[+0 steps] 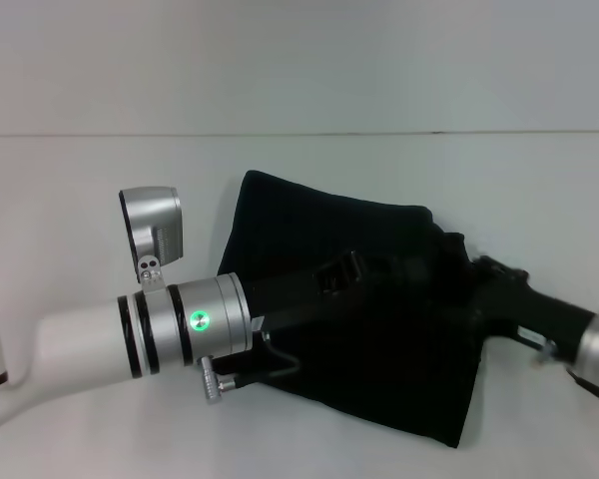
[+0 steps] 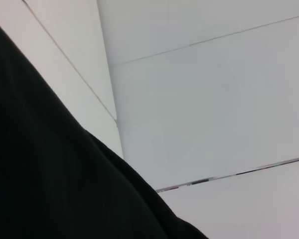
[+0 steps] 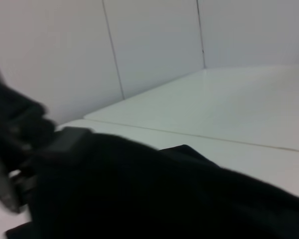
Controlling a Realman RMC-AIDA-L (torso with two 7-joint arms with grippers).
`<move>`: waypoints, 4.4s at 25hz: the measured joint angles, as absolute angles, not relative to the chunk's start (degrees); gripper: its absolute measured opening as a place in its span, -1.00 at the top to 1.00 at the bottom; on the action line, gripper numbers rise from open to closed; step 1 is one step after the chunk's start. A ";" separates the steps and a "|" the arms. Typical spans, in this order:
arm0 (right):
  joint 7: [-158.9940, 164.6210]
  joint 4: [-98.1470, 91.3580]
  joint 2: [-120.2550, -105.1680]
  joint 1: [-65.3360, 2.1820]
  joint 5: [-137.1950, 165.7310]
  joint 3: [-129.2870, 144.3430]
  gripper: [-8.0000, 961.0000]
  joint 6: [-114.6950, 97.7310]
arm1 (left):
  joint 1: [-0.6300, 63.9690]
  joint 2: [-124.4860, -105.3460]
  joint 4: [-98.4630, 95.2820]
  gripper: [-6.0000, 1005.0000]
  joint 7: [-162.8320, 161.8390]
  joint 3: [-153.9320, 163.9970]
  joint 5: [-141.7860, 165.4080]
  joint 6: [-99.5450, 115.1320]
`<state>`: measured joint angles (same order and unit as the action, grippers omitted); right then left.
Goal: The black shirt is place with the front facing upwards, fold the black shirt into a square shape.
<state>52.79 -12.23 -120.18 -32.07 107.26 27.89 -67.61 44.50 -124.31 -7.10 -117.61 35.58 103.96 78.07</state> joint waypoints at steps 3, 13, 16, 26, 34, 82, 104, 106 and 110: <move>52.80 -10.52 -120.22 -34.69 105.90 27.41 -0.91 -63.36 | 44.07 -124.29 -7.31 0.89 -117.52 35.70 103.96 78.85; 52.09 -9.54 -120.40 -36.41 96.93 27.33 -0.91 -59.85 | 41.56 -124.18 -9.33 0.89 -115.24 36.34 104.59 84.14; 52.08 -9.53 -120.40 -36.22 95.82 27.33 -0.91 -60.19 | 41.07 -124.14 -10.06 0.89 -114.85 38.13 104.71 86.23; 52.05 -9.86 -120.15 -32.47 94.63 26.98 -0.91 -64.08 | 39.87 -124.06 -10.21 0.89 -115.16 44.29 104.89 87.48; 52.02 -10.07 -119.93 -29.15 94.57 25.93 -0.91 -63.65 | 39.37 -124.50 -8.77 0.89 -114.90 45.60 105.11 82.03; 42.26 -6.05 -120.21 -29.31 103.23 24.98 -0.91 -64.22 | 30.06 -121.14 -24.68 -0.83 -105.21 39.19 104.59 79.30; 41.90 -13.12 -119.61 -17.77 106.72 25.34 -0.91 -90.39 | 42.04 -115.91 -25.31 -0.86 -125.52 44.64 115.88 62.30; 41.84 -13.15 -119.61 -17.15 108.36 25.38 -0.91 -90.91 | 42.74 -116.64 -25.17 -0.86 -125.60 44.79 116.27 59.77; 41.82 -13.16 -119.65 -16.45 110.52 25.41 -0.91 -91.08 | 43.51 -118.60 -25.15 -0.86 -125.66 45.01 117.68 55.97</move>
<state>41.82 -13.16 -119.65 -16.45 110.52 25.42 -91.08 43.51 -118.60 -25.15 -125.66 45.01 117.68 55.97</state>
